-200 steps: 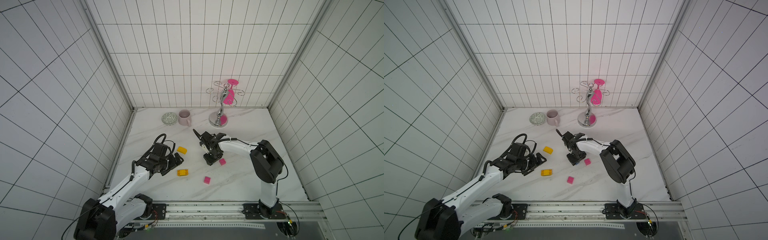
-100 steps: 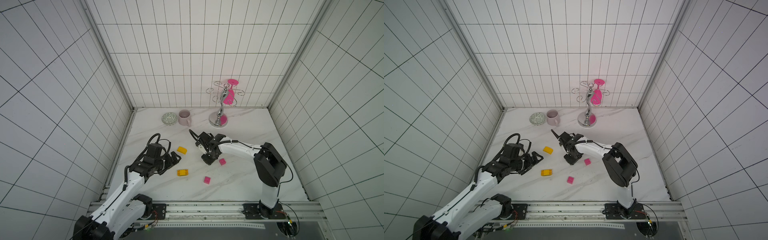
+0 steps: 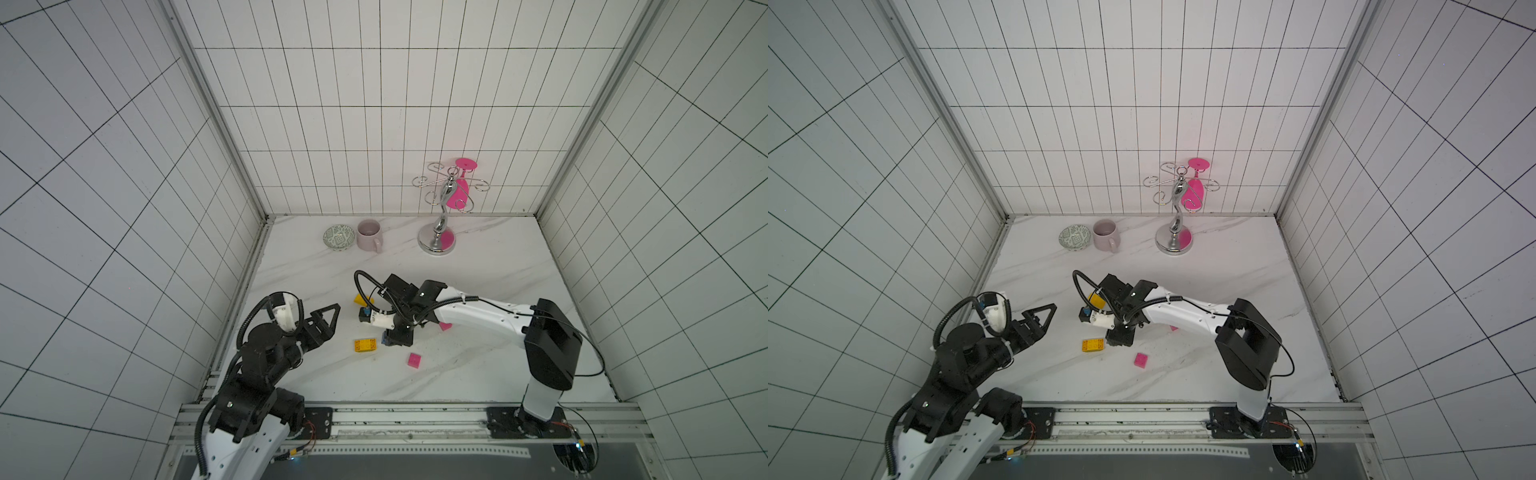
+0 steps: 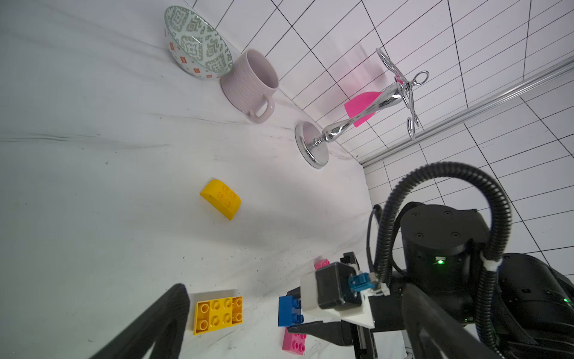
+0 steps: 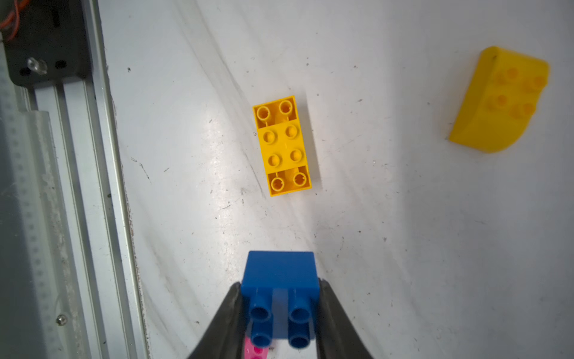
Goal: Assemble the letter s with lego
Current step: Assemble the lego brick with the lego brick.
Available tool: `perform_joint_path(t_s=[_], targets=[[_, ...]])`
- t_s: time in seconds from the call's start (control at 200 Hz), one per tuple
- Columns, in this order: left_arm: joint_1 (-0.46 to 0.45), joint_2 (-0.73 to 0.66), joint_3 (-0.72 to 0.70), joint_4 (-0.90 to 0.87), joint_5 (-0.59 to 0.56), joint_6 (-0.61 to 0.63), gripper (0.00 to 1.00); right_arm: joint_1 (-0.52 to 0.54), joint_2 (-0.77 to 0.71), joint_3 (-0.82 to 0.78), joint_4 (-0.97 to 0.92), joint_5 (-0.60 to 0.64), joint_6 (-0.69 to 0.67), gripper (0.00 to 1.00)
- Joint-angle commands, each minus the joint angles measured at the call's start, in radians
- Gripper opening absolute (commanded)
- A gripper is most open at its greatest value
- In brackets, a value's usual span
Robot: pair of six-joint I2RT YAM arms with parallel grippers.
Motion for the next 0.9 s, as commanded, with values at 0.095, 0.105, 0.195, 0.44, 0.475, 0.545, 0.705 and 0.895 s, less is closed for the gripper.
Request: perform_joint_path(t_s=[0.095, 0.105, 0.195, 0.44, 0.475, 0.545, 0.705, 0.895], targets=[[0.005, 0.014, 0.034, -0.057, -0.064, 0.048, 0.99, 0.052, 0.071, 0.067, -0.021, 0.141, -0.163, 0.23], [0.005, 0.018, 0.037, -0.059, -0.065, 0.05, 0.99, 0.055, 0.072, 0.068, -0.016, 0.149, -0.163, 0.23], [0.005, 0.04, 0.061, -0.08, -0.061, 0.062, 0.99, 0.07, 0.095, 0.094, -0.002, 0.186, -0.173, 0.23], [0.005, -0.014, 0.112, -0.161, -0.178, 0.033, 0.99, 0.082, 0.148, 0.173, 0.0, 0.191, -0.189, 0.23], [0.005, -0.025, 0.121, -0.177, -0.206, 0.026, 0.99, 0.081, 0.154, 0.181, 0.0, 0.184, -0.19, 0.23], [0.005, -0.043, 0.138, -0.208, -0.261, 0.011, 0.99, 0.081, 0.166, 0.194, -0.004, 0.168, -0.193, 0.23], [0.005, -0.073, 0.155, -0.242, -0.328, -0.009, 0.99, 0.081, 0.19, 0.215, -0.02, 0.122, -0.201, 0.22], [0.005, -0.076, 0.163, -0.259, -0.333, -0.016, 0.99, 0.083, 0.203, 0.23, -0.035, 0.071, -0.203, 0.23]])
